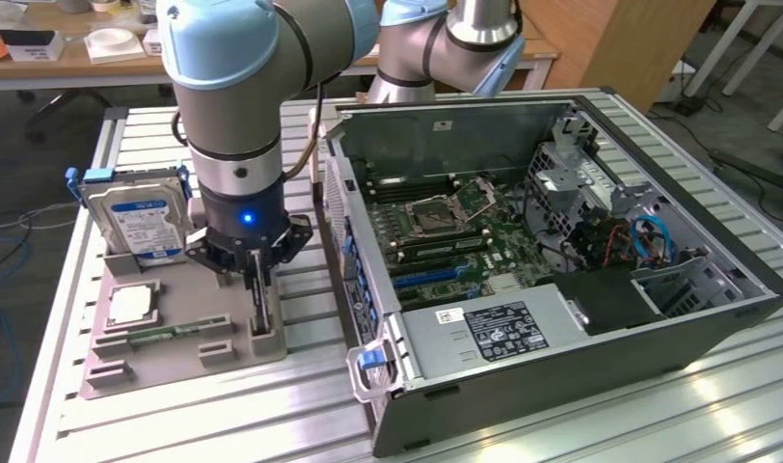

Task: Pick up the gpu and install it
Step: 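Pick up the gpu and move the gpu toward the slot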

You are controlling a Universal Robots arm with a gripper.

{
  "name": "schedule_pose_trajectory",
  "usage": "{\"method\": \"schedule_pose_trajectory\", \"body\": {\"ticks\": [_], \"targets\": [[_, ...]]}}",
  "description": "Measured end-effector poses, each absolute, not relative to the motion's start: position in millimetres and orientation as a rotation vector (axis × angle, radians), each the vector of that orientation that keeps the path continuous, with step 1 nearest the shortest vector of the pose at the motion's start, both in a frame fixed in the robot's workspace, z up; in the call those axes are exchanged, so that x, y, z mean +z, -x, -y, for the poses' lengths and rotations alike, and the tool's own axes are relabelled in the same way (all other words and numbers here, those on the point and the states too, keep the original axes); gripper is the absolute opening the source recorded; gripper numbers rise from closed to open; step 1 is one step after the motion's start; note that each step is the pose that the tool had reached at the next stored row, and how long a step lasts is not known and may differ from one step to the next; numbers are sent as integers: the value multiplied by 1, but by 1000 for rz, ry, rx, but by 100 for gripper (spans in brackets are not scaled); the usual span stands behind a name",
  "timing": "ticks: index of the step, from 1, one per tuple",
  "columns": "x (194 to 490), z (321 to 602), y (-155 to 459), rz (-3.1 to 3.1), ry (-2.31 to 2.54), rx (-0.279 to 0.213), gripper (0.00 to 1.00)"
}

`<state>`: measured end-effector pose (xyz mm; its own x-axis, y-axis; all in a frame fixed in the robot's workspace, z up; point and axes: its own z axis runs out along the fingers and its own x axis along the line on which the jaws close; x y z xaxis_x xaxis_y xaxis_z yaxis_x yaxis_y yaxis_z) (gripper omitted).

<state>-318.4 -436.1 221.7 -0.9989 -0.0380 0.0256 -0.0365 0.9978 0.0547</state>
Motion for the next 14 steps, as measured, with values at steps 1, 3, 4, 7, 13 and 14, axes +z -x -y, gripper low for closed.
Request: {"method": "schedule_pose_trajectory", "body": {"ticks": [1, 3, 4, 7, 13, 14], "targets": [[222, 436, 318, 3113, -58, -84, 27], [222, 436, 318, 3113, -58, -85, 27], [222, 436, 318, 3113, -58, -84, 27], [222, 436, 318, 3113, -58, -85, 27], [223, 436, 318, 3113, -58, -85, 27], [223, 436, 318, 3113, -58, -85, 27]]}}
